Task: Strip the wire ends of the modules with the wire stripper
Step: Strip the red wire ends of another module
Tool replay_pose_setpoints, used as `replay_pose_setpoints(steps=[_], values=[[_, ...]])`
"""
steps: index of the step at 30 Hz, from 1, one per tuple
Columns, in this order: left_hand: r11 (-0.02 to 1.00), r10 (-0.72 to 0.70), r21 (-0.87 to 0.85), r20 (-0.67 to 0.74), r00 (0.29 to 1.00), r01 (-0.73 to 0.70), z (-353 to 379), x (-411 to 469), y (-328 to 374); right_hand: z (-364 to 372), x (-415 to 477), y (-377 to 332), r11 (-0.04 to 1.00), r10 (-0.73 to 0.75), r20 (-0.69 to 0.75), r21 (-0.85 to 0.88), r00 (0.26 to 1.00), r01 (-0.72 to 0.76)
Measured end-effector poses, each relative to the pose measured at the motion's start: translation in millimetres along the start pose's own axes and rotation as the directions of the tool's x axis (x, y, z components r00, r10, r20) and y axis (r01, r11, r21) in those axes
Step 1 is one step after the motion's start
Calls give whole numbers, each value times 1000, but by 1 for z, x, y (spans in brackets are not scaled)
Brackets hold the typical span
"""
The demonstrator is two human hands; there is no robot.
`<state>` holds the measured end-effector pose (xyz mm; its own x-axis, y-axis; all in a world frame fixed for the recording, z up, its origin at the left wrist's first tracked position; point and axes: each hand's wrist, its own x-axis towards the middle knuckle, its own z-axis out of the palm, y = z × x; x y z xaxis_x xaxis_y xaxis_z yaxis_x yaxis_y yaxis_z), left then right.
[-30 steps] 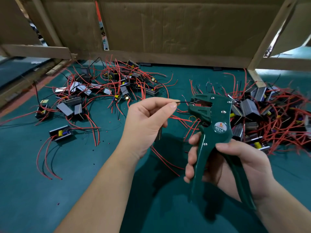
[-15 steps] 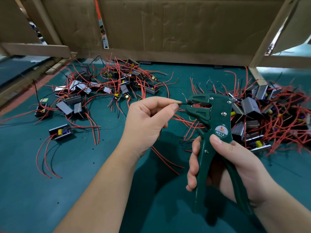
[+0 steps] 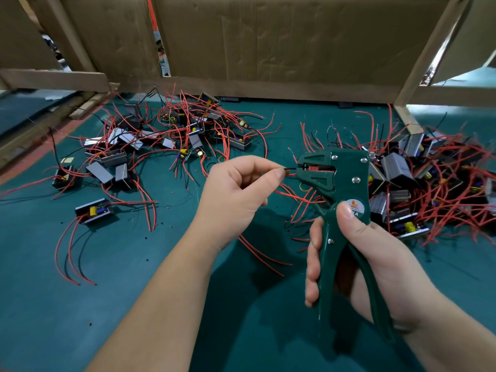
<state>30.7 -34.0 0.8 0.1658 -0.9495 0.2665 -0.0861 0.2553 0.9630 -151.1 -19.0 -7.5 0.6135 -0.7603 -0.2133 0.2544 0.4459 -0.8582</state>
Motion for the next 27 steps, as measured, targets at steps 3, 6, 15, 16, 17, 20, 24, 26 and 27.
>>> replay_pose_setpoints(steps=[3, 6, 15, 16, 17, 20, 24, 26, 27], values=[[977, -65, 206, 91, 994, 45, -1, 1, -3, 3, 4, 2, 1000, -6, -170, 10, 985, 8], [963, -138, 252, 166, 976, 93, -2, 1, -6, 4, 8, -2, 993, 17, -120, 116, 993, -2], [996, -83, 18, 1, 997, 83, -10, 7, -3, -7, 7, -6, 971, 94, 64, 217, 994, -106], [997, -80, 11, -14, 997, 80, -10, 6, -4, -6, 7, -5, 972, 114, 86, 198, 990, -129], [997, -79, 8, -25, 997, 79, -10, 6, -4, -5, 6, -4, 973, 129, 110, 180, 985, -147], [997, -80, 16, -38, 996, 81, -11, 6, -4, -4, 3, -5, 974, 140, 195, 150, 971, -170], [997, -70, 28, -61, 996, 71, -13, 7, -4, -5, 2, -7, 976, 117, 239, 150, 964, -155], [998, -56, 31, -66, 996, 58, -12, 7, -3, -5, 2, -7, 979, 113, 224, 139, 968, -147], [998, -53, 23, -67, 996, 54, -12, 7, -3, -4, 2, -6, 981, 113, 211, 131, 971, -143]])
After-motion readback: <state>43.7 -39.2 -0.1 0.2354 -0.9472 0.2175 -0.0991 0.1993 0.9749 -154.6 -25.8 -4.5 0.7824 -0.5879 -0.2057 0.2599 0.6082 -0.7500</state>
